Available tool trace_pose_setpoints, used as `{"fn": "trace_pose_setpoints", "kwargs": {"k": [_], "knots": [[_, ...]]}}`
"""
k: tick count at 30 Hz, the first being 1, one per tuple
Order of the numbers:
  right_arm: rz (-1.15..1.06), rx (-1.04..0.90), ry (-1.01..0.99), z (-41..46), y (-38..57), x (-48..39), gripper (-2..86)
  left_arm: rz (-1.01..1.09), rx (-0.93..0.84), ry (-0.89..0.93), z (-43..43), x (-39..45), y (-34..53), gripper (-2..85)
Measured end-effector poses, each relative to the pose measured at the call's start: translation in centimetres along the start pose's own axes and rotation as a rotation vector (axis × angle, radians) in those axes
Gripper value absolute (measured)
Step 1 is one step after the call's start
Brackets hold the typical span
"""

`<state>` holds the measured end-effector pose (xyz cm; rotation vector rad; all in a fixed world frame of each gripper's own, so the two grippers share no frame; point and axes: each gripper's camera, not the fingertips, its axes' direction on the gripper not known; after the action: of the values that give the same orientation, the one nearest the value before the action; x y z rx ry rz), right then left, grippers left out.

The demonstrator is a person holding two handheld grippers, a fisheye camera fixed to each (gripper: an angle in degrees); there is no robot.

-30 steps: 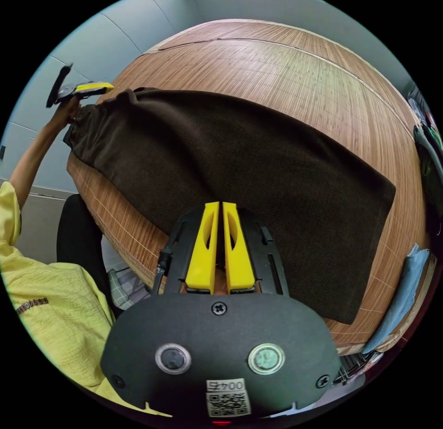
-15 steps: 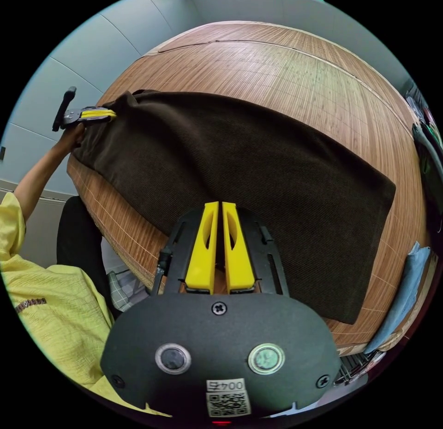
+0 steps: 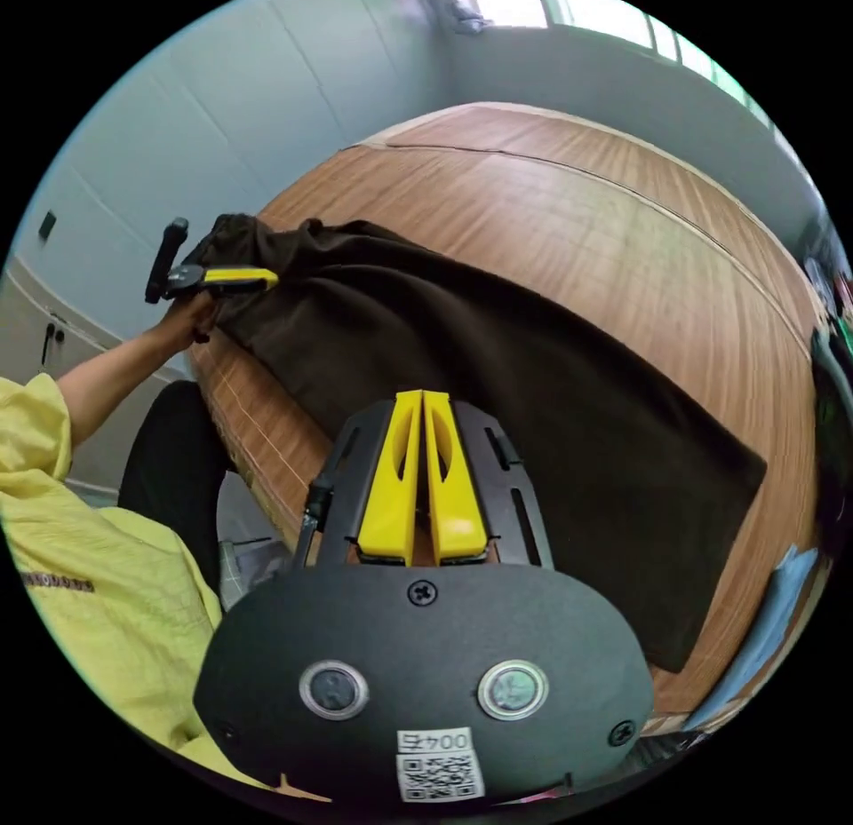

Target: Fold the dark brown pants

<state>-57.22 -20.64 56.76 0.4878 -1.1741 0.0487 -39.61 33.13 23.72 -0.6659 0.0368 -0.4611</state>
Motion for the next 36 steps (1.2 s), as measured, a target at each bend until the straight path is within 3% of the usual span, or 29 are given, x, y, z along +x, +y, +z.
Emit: {"fn": "trace_pose_setpoints", "kwargs": {"k": [4, 8, 13, 16, 20, 22, 36], "knots": [[-0.043, -0.115, 0.046, 6.2, -1.7, -3.8, -0.7, -0.032, -0.009, 0.096, -0.8, -1.6, -0.6, 1.7], [-0.032, -0.062, 0.039, 6.2, -0.4, -4.3, -0.6, 0.020, -0.063, 0.114, -2.8, -2.3, -3.4, 2.7], [-0.040, -0.056, 0.027, 6.3, 0.2, -4.5, -0.6, -0.062, 0.154, -0.007, -7.7, -3.2, -10.4, 4.7], [-0.031, -0.036, 0.005, 6.3, 0.8, -4.4, -0.7, -0.003, -0.039, 0.003, -4.6, -2.2, -17.3, 8.7], [-0.028, -0.048, -0.015, 6.2, 0.9, -4.5, -0.6, 0.162, -0.467, -0.200, 2.9, 0.1, -21.8, 12.9], [-0.035, -0.056, -0.018, 6.2, 0.9, -4.8, -0.6, 0.199, -0.585, -0.223, 4.6, 0.5, -21.8, 13.4], [-0.051, -0.047, 0.018, 5.6, 1.8, -6.3, -0.7, 0.161, -0.486, -0.077, 3.0, -0.4, -20.2, 12.7]]}}
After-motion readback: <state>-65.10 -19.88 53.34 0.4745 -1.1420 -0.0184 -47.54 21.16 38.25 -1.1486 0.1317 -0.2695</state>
